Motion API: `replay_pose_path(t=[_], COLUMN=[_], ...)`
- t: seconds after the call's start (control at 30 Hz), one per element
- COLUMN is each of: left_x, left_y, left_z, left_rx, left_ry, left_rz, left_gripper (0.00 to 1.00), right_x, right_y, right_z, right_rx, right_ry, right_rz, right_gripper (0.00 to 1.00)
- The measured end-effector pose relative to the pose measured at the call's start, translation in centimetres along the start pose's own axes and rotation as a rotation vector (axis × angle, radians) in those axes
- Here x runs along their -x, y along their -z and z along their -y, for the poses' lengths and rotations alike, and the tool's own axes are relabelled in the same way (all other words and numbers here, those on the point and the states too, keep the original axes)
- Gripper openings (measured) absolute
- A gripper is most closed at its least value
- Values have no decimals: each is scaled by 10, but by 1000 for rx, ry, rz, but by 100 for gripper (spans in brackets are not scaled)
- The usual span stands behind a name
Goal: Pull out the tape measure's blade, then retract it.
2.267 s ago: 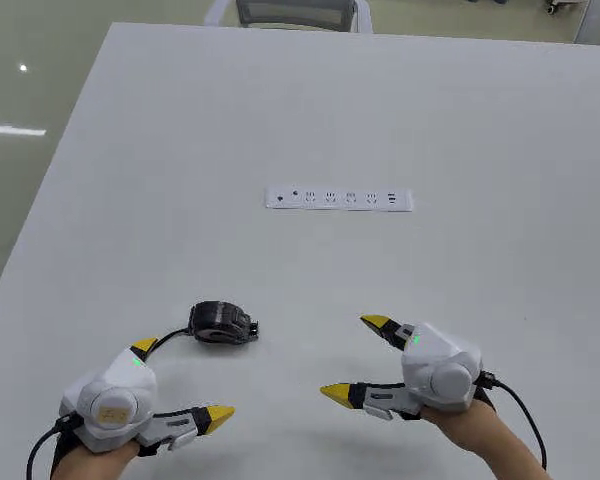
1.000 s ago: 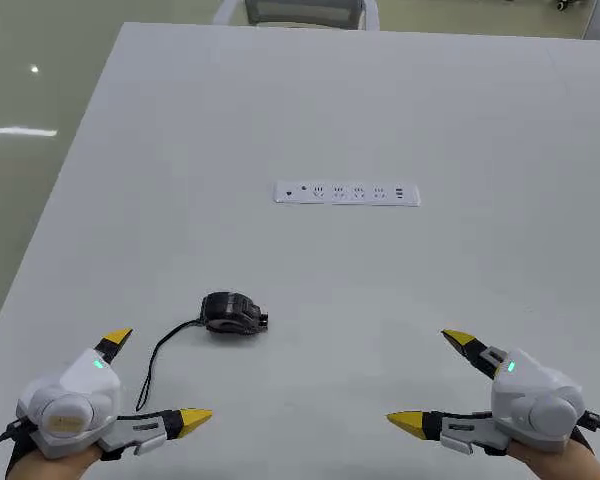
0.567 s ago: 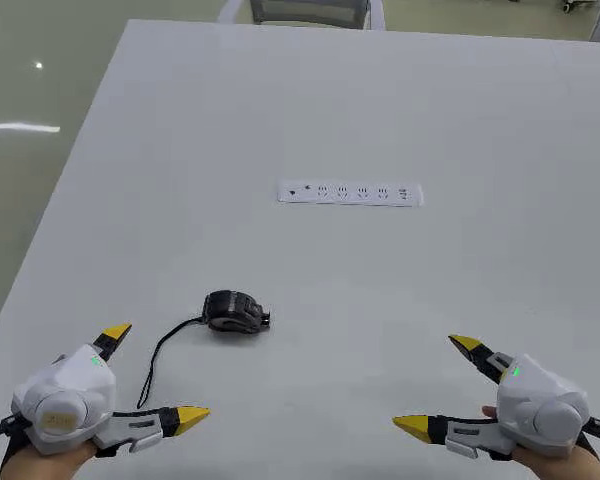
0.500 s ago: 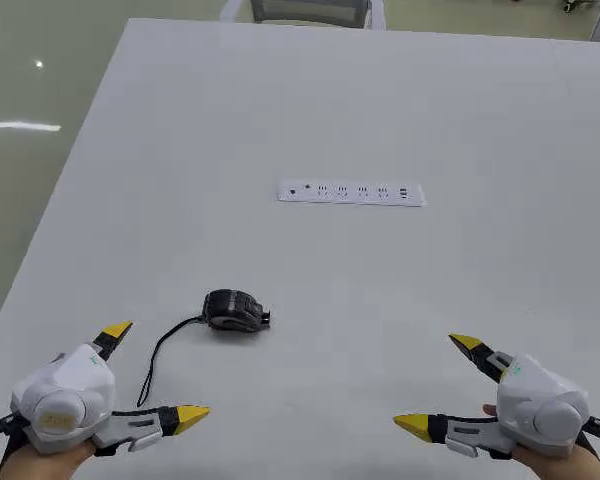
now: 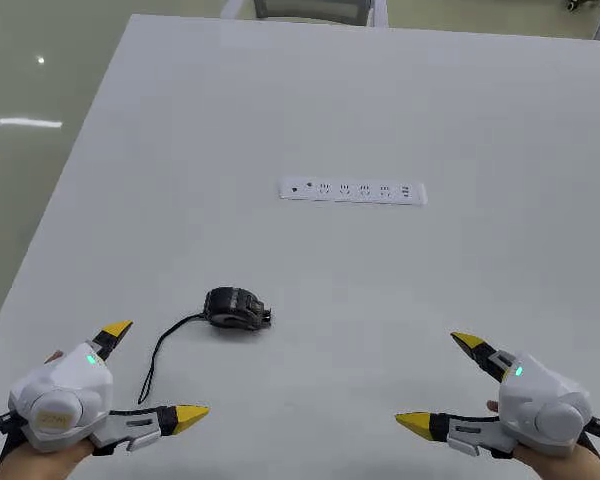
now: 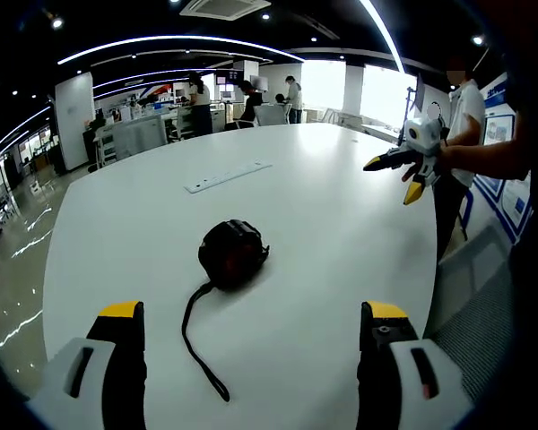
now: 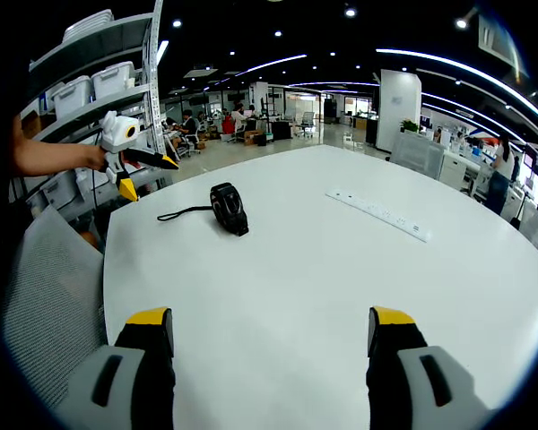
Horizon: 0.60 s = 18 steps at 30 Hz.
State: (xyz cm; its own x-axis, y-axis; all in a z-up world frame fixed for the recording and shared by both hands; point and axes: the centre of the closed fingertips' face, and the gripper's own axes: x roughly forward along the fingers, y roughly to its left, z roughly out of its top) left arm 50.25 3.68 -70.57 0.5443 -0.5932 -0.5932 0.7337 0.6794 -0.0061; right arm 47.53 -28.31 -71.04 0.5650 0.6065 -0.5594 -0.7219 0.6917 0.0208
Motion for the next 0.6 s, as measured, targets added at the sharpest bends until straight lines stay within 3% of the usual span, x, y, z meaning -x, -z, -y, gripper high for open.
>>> replay_pose_path(t=[0.6], left_x=[-1], left_y=[0], left_z=[-1], left_rx=[-3], left_ry=[-1], left_rz=[1], left_gripper=[99], right_x=[0], right_y=[2], right_z=[3], right_rx=[12], right_ry=[4], right_rz=[-4], right_gripper=[92])
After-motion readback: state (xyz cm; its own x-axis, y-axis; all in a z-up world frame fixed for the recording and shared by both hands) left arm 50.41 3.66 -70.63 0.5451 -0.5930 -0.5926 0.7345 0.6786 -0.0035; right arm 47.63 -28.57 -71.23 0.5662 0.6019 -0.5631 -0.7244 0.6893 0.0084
